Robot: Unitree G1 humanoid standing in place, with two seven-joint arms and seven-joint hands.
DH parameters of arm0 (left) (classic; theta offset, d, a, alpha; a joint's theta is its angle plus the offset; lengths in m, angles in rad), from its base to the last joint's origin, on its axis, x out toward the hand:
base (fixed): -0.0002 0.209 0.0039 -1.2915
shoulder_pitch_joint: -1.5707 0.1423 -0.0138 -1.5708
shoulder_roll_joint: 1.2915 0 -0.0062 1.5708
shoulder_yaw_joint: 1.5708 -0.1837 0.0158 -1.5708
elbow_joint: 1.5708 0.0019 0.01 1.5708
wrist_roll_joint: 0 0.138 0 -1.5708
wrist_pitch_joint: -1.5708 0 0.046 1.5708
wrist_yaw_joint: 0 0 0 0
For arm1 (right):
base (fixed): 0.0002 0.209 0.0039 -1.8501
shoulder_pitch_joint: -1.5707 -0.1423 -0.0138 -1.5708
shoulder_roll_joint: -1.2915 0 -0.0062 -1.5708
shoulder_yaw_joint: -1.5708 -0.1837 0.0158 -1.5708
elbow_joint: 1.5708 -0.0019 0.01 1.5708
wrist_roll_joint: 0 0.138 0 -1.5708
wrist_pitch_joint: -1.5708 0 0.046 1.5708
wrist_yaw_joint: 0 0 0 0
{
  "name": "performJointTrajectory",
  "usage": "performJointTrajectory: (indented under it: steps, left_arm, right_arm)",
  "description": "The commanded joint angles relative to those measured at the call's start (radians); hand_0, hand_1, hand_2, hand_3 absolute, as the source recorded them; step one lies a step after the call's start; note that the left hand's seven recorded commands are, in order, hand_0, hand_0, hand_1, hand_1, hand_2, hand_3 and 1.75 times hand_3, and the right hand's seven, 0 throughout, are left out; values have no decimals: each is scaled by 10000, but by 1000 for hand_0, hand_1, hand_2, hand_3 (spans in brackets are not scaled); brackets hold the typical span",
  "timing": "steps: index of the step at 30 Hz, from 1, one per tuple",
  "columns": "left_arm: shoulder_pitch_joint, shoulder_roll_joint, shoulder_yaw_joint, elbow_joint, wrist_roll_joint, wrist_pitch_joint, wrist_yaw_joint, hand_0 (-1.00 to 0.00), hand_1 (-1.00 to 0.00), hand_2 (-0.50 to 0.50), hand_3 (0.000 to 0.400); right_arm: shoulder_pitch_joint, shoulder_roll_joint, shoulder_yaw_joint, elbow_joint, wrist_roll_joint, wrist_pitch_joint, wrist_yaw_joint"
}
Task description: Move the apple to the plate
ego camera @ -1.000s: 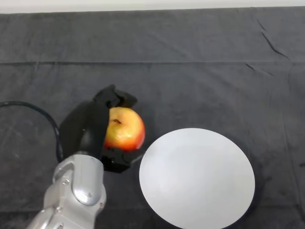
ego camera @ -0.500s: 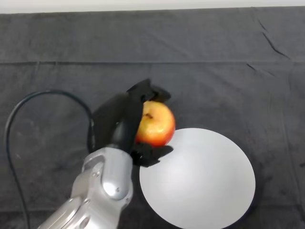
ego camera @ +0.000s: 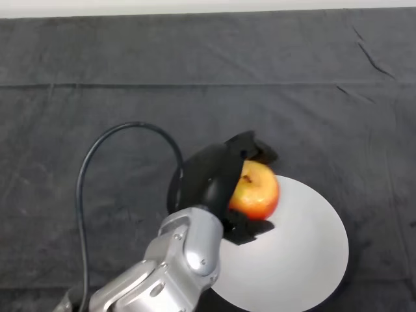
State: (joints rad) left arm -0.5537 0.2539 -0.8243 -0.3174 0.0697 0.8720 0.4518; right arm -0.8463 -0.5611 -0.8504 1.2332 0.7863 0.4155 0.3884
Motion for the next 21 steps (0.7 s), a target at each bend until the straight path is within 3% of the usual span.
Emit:
performJointTrajectory:
  steps: [1,11,21]
  left_arm:
    - [-357,-58,-363,420,-291,-241,212,-1000,-1000,0,400]
    - [-955,-57,-1257,1076,-1619,-760,551,-1000,-1000,0,400]
    - [-1270,313,-1693,963,-2453,-624,449,-1000,-1000,0,400]
  right_arm:
    - [174,-118,-112,-157,293,16,-13]
    - [169,-124,-114,-143,291,15,-7]
    - [162,-132,-118,-126,290,15,-1]
